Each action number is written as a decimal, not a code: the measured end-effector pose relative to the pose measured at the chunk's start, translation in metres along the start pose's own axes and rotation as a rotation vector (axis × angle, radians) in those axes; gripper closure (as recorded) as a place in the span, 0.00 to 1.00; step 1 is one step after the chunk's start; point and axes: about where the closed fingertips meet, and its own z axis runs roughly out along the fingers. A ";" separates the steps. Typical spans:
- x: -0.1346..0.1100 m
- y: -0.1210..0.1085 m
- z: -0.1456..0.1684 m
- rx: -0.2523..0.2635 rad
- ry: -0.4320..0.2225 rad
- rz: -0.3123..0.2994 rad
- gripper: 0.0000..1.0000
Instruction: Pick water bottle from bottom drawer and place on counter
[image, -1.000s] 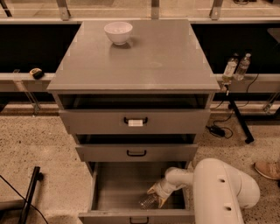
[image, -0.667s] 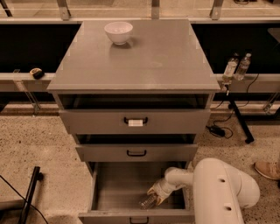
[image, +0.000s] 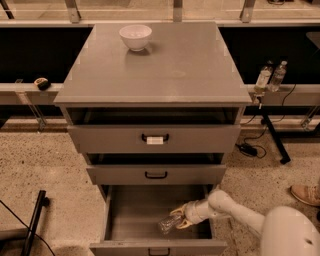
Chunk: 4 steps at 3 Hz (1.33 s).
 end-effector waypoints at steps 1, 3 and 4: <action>-0.040 -0.028 -0.062 0.255 -0.177 -0.007 1.00; -0.088 -0.044 -0.240 0.594 -0.184 -0.259 1.00; -0.105 -0.058 -0.333 0.670 -0.082 -0.348 1.00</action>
Offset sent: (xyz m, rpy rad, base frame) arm -0.0608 -0.1241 0.2656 0.6371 -0.5059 -0.0074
